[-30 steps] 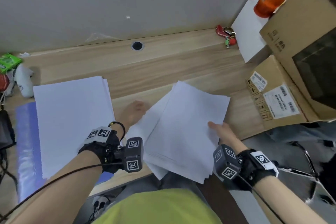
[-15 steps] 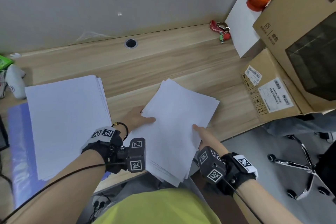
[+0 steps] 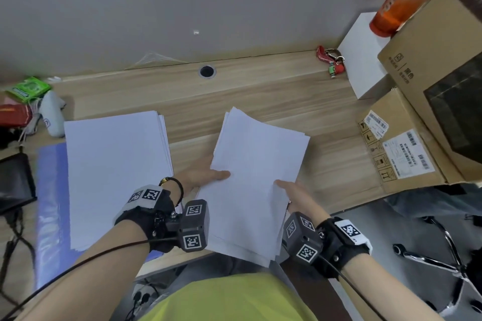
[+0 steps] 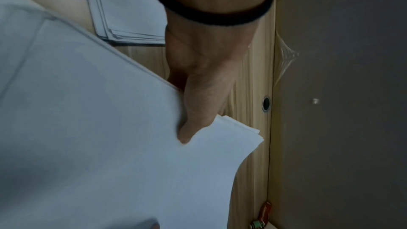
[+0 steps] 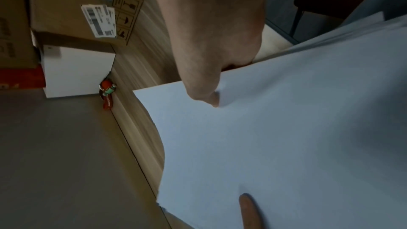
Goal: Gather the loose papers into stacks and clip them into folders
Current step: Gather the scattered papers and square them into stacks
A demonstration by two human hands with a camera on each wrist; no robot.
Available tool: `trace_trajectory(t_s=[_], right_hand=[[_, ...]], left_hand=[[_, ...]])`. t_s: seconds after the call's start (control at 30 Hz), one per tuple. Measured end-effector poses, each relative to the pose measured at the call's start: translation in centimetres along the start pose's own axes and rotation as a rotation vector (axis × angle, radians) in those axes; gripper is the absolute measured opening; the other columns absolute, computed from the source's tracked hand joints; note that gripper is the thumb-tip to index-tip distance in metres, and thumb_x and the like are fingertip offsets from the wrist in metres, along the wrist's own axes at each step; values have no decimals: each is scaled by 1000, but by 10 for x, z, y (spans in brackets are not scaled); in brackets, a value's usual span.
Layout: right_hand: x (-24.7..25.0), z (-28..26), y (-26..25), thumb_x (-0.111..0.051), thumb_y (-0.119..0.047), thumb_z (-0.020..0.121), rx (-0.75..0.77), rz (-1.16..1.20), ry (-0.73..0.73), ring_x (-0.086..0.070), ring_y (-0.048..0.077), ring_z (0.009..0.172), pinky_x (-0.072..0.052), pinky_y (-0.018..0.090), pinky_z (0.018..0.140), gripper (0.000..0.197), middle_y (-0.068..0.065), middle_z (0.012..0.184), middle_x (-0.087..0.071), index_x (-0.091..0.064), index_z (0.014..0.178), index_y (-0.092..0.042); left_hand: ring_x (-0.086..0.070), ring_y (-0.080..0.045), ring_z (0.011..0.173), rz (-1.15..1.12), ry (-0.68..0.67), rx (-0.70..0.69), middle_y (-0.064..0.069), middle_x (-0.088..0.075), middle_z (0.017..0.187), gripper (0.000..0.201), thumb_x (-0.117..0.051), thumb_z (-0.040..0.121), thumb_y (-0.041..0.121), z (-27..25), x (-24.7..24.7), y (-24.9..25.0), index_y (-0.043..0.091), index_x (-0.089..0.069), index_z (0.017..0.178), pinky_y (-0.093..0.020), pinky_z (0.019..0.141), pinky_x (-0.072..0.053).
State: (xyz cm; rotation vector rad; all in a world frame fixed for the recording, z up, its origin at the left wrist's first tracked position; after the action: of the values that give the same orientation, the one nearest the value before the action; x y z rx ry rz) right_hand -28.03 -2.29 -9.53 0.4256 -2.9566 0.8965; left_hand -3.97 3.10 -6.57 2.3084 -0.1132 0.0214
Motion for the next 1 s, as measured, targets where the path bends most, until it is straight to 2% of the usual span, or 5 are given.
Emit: trace_trajectory(t_s=[0.13,0.3,0.6,0.8,1.0], right_hand=[[-12,-8,-11,-65,-19,90,76,64,-50,-66,19,90,-53,29,66,38,4,110,-68,-56,125,-9],[-16,-36,-69,-78,-30,76,333,147,-199,-53,13,119,-33,39,112,65,-7,122,-61,-44,130,-18],[-36,-99,-156,-53,-16,97,789,12,-186,-68,7,97,-55,21,81,15,-4,108,-70,-61,110,-18],[-36,-59,-109,-49,-5,95,654,-223,-180,-58,13,116,-46,27,95,35,-10,119,-63,-52,128,-18],[-35,-51,-106,-43,-2,97,620,-225,-137,-56,11,115,-43,16,82,36,-6,121,-62,-52,129,-14]], left_hand=[[-72,-22,94,-61,104,-111,-1,-74,105,30,-71,86,26,-12,13,12,18,-66,115,-44,88,-56],[-71,-22,99,-203,103,-216,0,-73,110,35,-70,87,21,-34,38,34,16,-62,120,-34,85,-57],[-70,-11,99,-315,489,-532,4,-72,110,34,-76,82,19,-53,63,86,16,-64,115,-27,85,-56],[-66,-1,100,-308,492,-425,12,-69,112,51,-80,77,23,-41,52,48,20,-58,122,-22,85,-52],[-69,-2,94,-312,468,-434,13,-72,103,24,-73,84,23,-43,45,52,26,-66,107,-24,83,-54]])
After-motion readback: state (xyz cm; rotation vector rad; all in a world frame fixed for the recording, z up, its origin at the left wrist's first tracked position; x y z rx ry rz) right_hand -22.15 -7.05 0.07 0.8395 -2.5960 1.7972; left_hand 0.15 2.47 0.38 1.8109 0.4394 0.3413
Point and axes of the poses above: each hand's wrist, its own z-axis towards the middle knuckle, its own x-axis out of the back of the hand, y = z × x, the point moved 4 cm from there along z, towards the middle knuckle
